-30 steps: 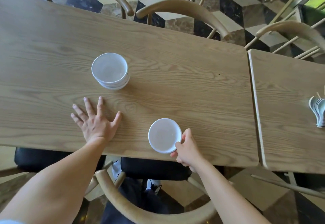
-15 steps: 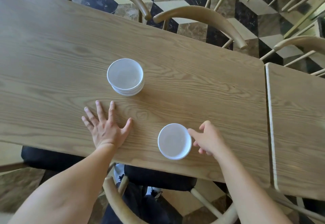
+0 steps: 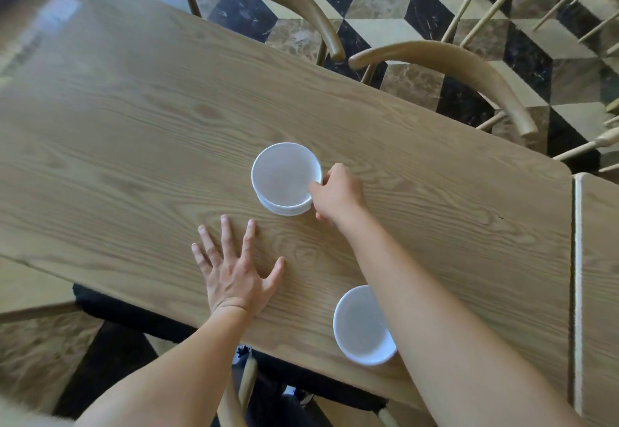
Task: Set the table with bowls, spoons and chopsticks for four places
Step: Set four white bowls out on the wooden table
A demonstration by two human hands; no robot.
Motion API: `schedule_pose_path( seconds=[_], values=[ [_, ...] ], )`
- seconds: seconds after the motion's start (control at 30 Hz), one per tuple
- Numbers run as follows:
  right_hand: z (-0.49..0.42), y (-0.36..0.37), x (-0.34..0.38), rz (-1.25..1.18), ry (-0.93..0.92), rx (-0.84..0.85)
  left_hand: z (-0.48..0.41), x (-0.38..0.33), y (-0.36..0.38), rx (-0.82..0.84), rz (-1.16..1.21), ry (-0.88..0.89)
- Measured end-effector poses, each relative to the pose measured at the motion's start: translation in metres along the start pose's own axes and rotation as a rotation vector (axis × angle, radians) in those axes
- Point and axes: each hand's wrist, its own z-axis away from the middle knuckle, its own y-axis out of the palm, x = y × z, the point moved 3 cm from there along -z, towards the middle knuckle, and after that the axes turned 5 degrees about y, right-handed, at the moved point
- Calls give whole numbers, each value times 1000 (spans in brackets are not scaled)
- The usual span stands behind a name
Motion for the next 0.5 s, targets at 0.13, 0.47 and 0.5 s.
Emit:
schedule_pose_path(
  seconds=[0.13,0.47,0.5],
  values=[
    [1,-3,5,73,-53,15,-1,1,2,-17,0,3],
    [-4,-10,18,294,-134,83,-2,1,5,-33,-19,0],
    [-4,-11,21,329,-150,79,-1,0,5,-32,-18,0]
  ],
)
